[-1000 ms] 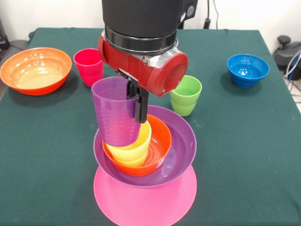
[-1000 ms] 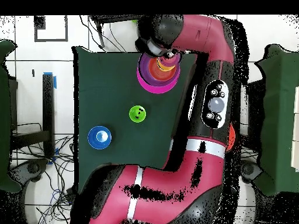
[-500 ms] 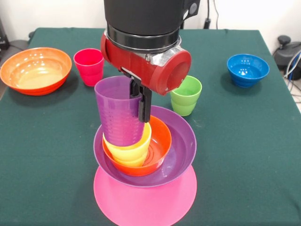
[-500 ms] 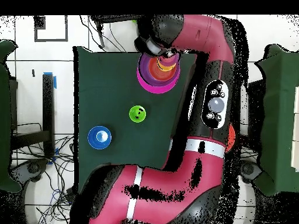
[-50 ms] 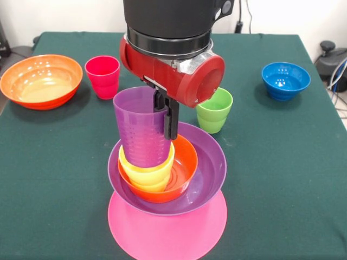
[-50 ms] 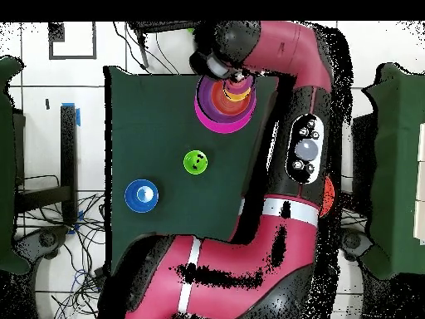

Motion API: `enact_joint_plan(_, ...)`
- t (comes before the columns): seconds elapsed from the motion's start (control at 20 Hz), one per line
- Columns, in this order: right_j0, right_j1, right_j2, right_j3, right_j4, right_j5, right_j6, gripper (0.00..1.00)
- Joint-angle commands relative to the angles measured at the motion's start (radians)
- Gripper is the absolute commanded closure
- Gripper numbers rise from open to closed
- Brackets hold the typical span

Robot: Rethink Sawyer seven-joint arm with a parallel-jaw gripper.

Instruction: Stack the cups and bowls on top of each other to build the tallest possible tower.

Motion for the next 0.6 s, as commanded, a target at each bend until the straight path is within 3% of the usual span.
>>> enact_joint_plan(0.05,0.029,0.002,0.039,0.144,0.003,-0.041,0.108,1.0)
enact_joint_plan(0.6,0.03,0.003,0.039,0.155,0.005,-0.075,0.112,1.0)
